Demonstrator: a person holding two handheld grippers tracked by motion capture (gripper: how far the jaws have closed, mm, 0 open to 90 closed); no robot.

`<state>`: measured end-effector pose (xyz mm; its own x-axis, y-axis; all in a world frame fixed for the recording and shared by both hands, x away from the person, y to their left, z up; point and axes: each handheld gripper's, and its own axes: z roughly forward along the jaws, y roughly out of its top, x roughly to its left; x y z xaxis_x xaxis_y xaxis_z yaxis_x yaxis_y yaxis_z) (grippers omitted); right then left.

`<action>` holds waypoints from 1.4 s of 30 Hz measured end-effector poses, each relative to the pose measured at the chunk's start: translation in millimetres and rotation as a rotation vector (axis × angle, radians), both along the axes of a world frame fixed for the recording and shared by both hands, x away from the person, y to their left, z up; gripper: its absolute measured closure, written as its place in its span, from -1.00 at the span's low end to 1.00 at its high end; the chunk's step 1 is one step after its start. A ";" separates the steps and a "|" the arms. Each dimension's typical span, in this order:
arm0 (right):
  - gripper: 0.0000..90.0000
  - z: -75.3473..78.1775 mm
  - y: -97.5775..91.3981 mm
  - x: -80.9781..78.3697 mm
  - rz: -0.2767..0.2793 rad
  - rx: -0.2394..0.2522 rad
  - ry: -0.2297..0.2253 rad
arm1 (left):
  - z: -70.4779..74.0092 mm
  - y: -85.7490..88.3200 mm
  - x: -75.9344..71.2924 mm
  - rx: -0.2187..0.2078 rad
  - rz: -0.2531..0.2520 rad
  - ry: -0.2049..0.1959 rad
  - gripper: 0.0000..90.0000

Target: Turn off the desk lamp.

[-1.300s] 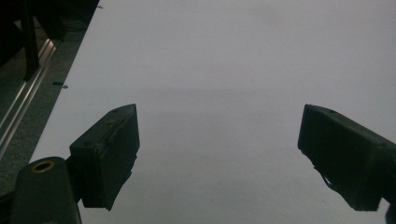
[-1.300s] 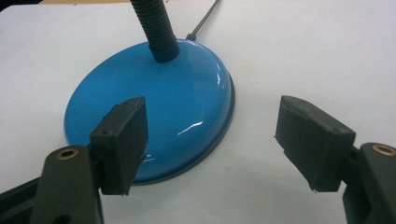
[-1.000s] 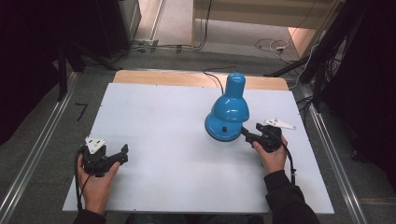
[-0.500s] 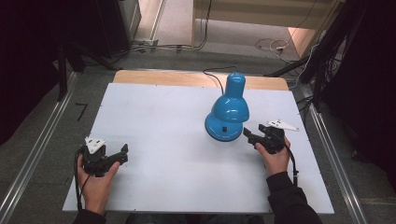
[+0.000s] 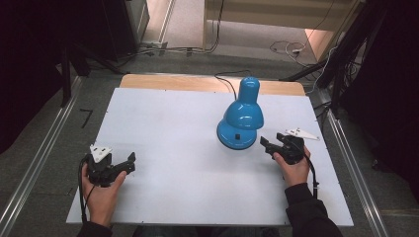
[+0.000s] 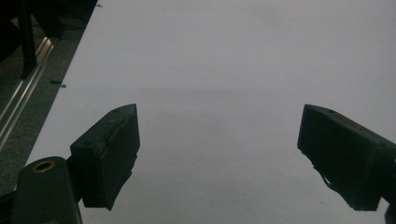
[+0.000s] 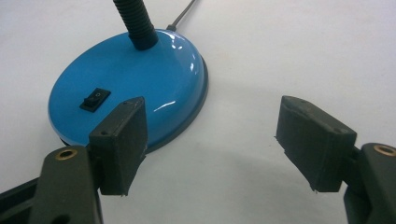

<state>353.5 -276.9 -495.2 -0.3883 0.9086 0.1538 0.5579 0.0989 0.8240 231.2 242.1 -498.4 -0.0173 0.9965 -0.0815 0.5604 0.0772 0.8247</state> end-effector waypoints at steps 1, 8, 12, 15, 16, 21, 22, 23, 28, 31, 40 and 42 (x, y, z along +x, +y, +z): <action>-0.47 -0.1 -0.5 -0.4 -0.001 0.001 0.002 | 0.1 0.1 0.0 0.001 -0.001 0.000 -0.69; -0.48 -0.6 -5.0 -2.2 -0.006 -0.005 0.000 | -0.3 0.3 0.3 -0.004 -0.003 0.005 -0.70; -0.48 -0.6 -6.9 -2.9 -0.011 -0.004 0.005 | -0.5 0.6 0.4 -0.006 -0.003 0.006 -0.69; -0.48 -0.3 -9.0 -3.7 -0.012 -0.007 0.002 | -0.7 0.9 0.5 -0.008 -0.003 0.006 -0.69; -0.48 -0.2 -9.4 -3.9 -0.013 -0.007 0.002 | -0.8 1.0 0.6 -0.009 -0.002 0.006 -0.69; -0.48 -0.1 -13.6 -6.0 -0.015 -0.009 -0.001 | -0.8 0.9 0.7 -0.012 -0.003 0.008 -0.69; -0.48 -0.2 -14.2 -6.5 -0.020 -0.009 0.003 | -0.7 1.0 0.7 -0.012 -0.004 0.007 -0.69; -0.48 -0.5 -15.3 -6.7 -0.021 -0.009 0.001 | -0.7 1.0 0.6 -0.012 -0.003 0.007 -0.69; -0.48 -0.9 -18.3 -8.2 -0.028 -0.011 0.004 | -0.6 1.2 0.5 -0.012 -0.004 0.008 -0.69; -0.49 -0.9 -20.1 -8.7 -0.026 -0.015 0.001 | -0.8 1.2 0.6 -0.014 -0.003 0.008 -0.68; -0.49 -1.1 -25.8 -10.9 -0.034 -0.016 0.003 | -0.8 1.5 0.6 -0.015 -0.003 0.010 -0.68; -0.49 -0.9 -27.2 -11.6 -0.034 -0.014 0.003 | -0.7 1.5 0.6 -0.017 -0.003 0.010 -0.68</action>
<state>342.0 -304.1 -496.2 -0.3563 0.9235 0.1423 0.5639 0.0911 0.8208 231.8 243.6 -499.1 -0.0154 0.9950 -0.0982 0.5690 0.0895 0.8174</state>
